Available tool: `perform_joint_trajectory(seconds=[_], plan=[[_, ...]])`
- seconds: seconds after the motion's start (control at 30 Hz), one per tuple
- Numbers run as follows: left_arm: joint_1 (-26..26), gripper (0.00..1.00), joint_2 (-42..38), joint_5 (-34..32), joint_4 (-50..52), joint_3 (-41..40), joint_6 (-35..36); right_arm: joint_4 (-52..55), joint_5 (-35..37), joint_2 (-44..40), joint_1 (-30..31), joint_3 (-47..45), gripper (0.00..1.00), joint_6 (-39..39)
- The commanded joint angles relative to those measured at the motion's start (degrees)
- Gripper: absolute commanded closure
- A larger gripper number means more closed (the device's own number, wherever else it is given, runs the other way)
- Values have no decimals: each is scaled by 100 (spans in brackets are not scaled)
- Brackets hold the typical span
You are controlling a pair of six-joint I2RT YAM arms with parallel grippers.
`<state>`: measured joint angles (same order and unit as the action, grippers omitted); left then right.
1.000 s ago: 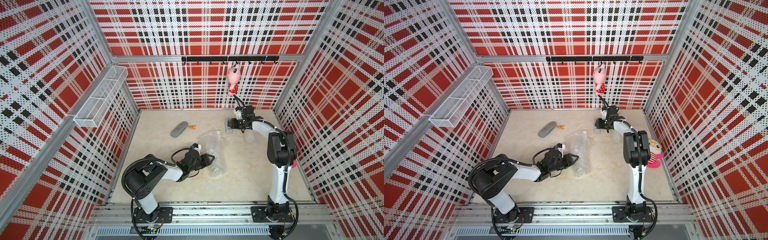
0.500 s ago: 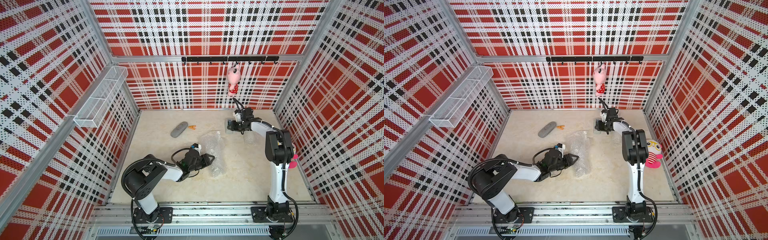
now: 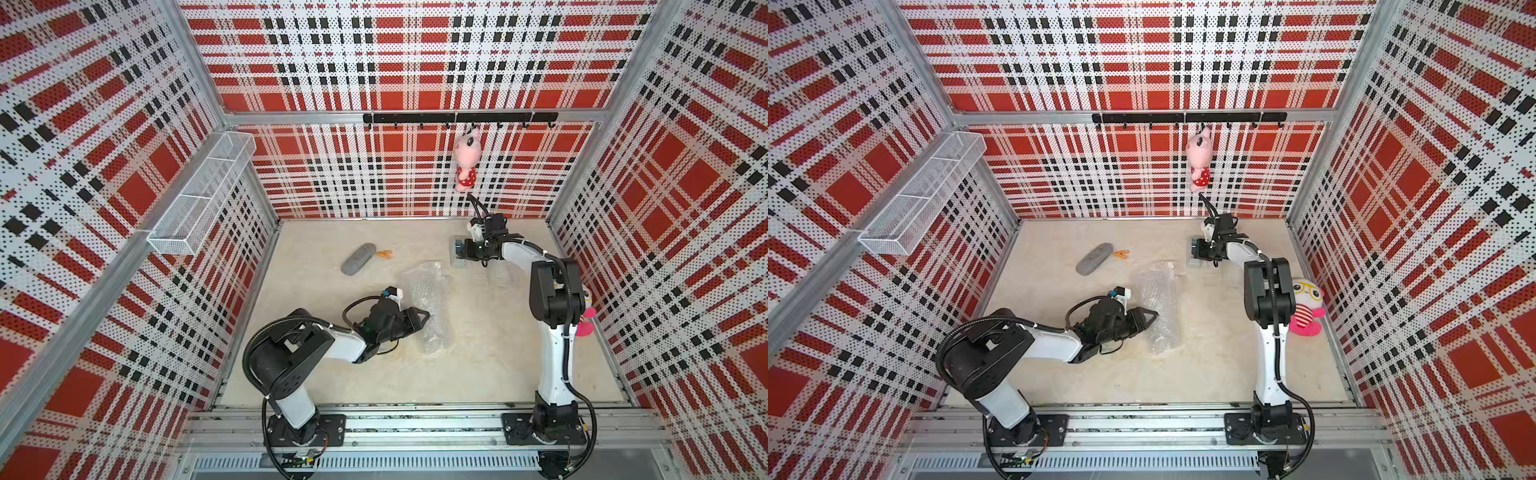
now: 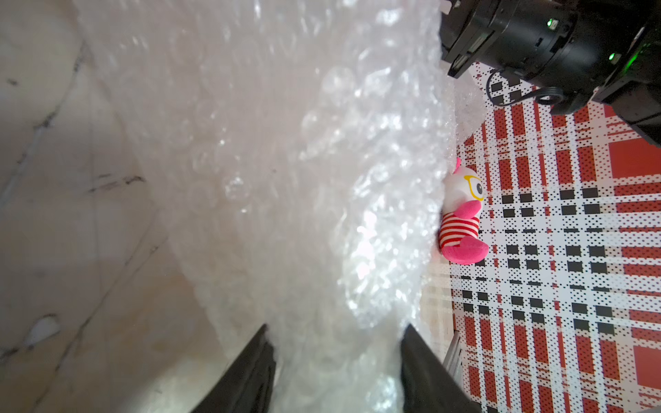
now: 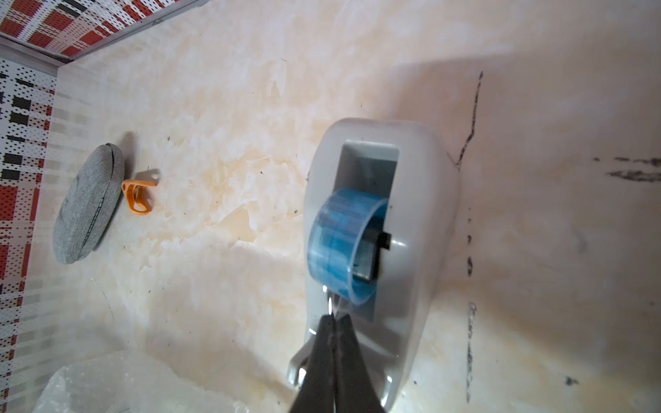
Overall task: Wrap vases in bubble wrap
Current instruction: Tear off the tape using the Tape Cutter.
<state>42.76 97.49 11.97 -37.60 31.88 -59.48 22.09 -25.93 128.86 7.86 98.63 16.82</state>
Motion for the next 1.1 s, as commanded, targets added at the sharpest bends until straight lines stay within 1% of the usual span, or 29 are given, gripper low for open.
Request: perform_joint_trajectory(seconds=[0.0, 0.1, 0.3, 0.5, 0.63, 0.9, 1.07], plan=[[65, 45, 251, -28, 761, -24, 156, -309, -331, -171, 14, 167, 100, 165], [65, 45, 261, -27, 762, -15, 170, -630, -554, -379, -20, 103, 100, 413], [65, 45, 287, -27, 767, -15, 177, -875, -949, -532, -151, 144, 100, 760], [65, 46, 331, -15, 781, 36, 194, -1059, -1025, -868, -179, -243, 100, 849], [59, 46, 366, 16, 790, 74, 209, -1303, -1058, -1282, -171, -884, 100, 920], [65, 46, 352, 16, 799, 23, 220, -1801, -1037, -2247, -67, -2568, 100, 862], [83, 47, 367, 7, 799, 28, 222, -1830, -872, -2522, 52, -3223, 100, 707]])
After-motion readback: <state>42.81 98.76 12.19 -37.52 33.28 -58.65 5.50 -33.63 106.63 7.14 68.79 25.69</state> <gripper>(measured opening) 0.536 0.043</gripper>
